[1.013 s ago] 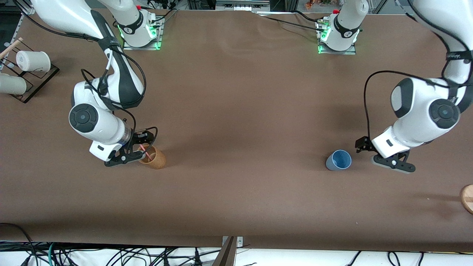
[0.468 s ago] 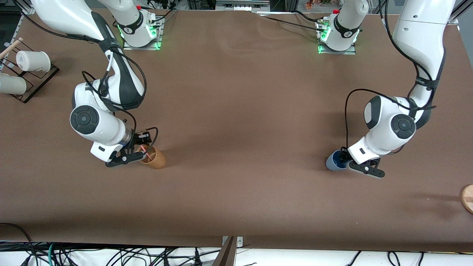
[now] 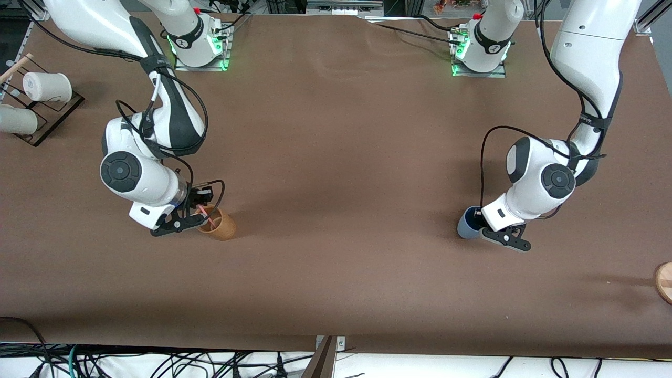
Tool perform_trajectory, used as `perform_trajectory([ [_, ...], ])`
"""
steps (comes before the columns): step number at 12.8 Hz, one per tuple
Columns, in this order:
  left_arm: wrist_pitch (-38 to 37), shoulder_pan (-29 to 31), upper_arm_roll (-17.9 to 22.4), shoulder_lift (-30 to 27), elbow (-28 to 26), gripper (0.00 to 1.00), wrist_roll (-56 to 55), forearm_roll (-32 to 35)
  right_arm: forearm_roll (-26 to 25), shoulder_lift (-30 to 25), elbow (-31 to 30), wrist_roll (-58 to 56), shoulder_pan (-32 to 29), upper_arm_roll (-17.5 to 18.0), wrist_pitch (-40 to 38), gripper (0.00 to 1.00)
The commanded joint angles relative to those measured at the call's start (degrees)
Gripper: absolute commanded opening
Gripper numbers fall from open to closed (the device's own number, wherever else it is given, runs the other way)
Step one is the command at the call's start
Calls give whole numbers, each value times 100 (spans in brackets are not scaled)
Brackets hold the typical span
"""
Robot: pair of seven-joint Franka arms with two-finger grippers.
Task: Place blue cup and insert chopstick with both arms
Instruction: 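Grasp the pink chopstick with the right gripper while the left gripper grasps the cup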
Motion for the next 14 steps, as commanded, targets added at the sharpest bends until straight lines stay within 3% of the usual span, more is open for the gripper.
perform_trajectory([
  [1, -520, -4, -346, -221, 253, 0, -114, -81, -5, -32, 51, -58, -37, 31, -100, 8],
  [2, -801, -4, -522, -282, 393, 0, -472, -81, -6, -24, 60, -58, -37, 40, -100, 3],
  [4, -1433, -56, -1109, -265, 692, 0, -1656, -2, -6, -32, 77, -58, -45, 31, -109, 1],
  [5, -1506, -274, -1208, -248, 737, 0, -2280, 33, -6, -41, 95, -58, -45, 31, -179, 0],
  [10, -1480, -1785, -1183, 243, 1035, 0, -4568, 94, 3, -76, 1085, -23, -37, 101, -1581, 0],
  [14, -1480, -2263, -1191, 666, 1230, 3, -5607, 875, 12, -129, 2141, -23, -37, 277, -3006, 0],
])
